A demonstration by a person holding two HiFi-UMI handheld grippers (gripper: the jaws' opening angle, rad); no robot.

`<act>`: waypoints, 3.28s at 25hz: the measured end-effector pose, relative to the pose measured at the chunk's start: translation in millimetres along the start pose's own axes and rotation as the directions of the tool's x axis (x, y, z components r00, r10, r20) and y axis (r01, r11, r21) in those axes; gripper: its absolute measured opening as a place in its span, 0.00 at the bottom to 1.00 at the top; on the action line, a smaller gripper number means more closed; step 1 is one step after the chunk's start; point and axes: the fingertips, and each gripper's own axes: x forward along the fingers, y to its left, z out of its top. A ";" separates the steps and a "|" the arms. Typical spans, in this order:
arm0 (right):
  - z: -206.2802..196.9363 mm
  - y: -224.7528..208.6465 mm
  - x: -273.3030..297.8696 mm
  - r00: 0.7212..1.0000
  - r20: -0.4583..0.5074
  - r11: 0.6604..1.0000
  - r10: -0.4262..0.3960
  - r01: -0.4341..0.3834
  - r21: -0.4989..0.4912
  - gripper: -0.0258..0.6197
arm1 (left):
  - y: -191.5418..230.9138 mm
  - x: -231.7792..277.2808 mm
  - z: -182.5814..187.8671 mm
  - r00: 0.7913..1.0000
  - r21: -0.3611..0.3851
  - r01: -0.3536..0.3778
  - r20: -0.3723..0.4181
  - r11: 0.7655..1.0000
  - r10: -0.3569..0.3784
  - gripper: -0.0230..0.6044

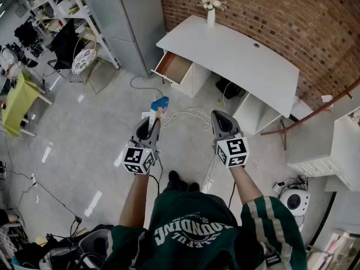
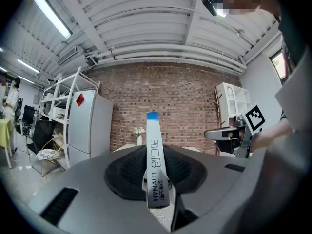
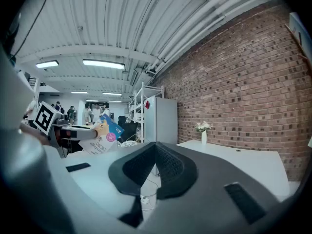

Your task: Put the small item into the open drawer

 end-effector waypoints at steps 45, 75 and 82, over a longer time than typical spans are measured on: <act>-11.7 15.5 -24.7 0.998 -0.035 0.998 0.050 -0.049 0.028 0.08 | -23.6 -7.2 -2.2 1.000 -0.020 0.016 -0.010 1.000 -0.017 0.20; 2.0 -19.6 178.9 0.994 -0.078 0.997 0.071 -0.069 0.023 0.08 | 118.8 150.6 -2.5 0.999 -0.059 0.032 -0.022 0.998 -0.034 0.20; 4.9 -26.6 249.5 0.991 -0.114 0.997 0.075 -0.071 0.039 0.08 | 169.9 199.3 -1.8 0.998 -0.074 0.042 -0.049 0.996 -0.046 0.20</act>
